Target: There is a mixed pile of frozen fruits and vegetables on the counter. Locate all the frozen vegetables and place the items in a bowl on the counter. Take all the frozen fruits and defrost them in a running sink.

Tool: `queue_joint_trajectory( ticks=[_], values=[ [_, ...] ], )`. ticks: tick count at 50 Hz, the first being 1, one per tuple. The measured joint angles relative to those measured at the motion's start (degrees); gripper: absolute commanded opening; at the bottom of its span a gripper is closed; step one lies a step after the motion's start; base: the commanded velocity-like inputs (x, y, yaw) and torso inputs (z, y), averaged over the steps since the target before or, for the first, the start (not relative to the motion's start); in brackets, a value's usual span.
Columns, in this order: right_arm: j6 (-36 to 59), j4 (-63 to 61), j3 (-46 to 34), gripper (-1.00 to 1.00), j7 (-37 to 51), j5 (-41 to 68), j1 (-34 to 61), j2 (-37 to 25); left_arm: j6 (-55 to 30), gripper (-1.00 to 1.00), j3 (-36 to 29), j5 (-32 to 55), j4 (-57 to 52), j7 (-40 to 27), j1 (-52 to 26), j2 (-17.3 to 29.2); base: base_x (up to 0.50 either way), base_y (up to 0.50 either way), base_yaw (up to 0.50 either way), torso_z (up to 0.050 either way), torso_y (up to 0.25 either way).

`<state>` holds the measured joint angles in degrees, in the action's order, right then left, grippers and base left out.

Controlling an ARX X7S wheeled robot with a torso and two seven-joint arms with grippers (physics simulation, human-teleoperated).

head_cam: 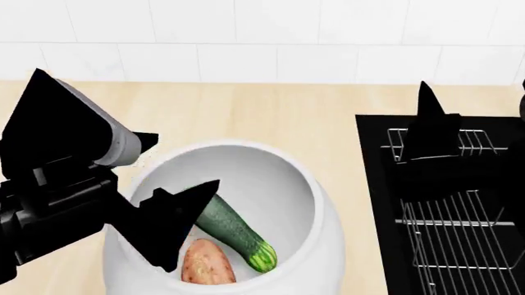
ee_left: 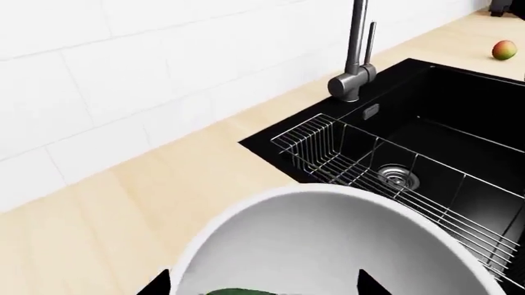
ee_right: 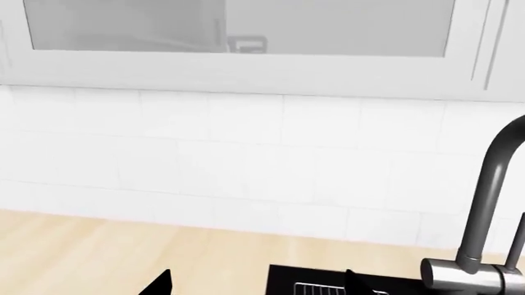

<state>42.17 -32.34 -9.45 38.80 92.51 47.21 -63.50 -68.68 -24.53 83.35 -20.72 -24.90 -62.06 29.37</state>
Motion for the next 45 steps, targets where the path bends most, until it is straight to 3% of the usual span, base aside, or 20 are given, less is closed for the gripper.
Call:
queue_joint_trajectory(
  ticks=[10, 20, 31, 45],
  values=[
    [-0.65, -1.10, 0.45, 1.00, -0.13, -0.69, -0.73, 0.25, 3.53, 1.00, 6.21, -0.43, -1.80, -3.57, -0.15, 4.69, 0.00, 0.00, 0.00, 0.000, 0.000],
    [-3.90, -2.72, 0.80, 1.00, 2.40, -7.29, -5.40, 3.13, 10.68, 1.00, 12.07, -10.15, -10.27, -11.21, 10.31, 10.36, 0.00, 0.00, 0.00, 0.000, 0.000],
    [-6.85, -0.97, -4.59, 1.00, 2.57, -21.02, -9.37, 9.71, 20.86, 1.00, 10.27, -25.34, -11.00, -13.85, 21.61, 8.82, 0.00, 0.00, 0.00, 0.000, 0.000],
    [-10.46, 2.86, -7.20, 1.00, -0.65, -28.60, -12.71, 13.52, 26.21, 1.00, 7.98, -32.87, -8.12, -12.47, 25.12, 6.95, 0.00, 0.00, 0.00, 0.000, 0.000]
  ],
)
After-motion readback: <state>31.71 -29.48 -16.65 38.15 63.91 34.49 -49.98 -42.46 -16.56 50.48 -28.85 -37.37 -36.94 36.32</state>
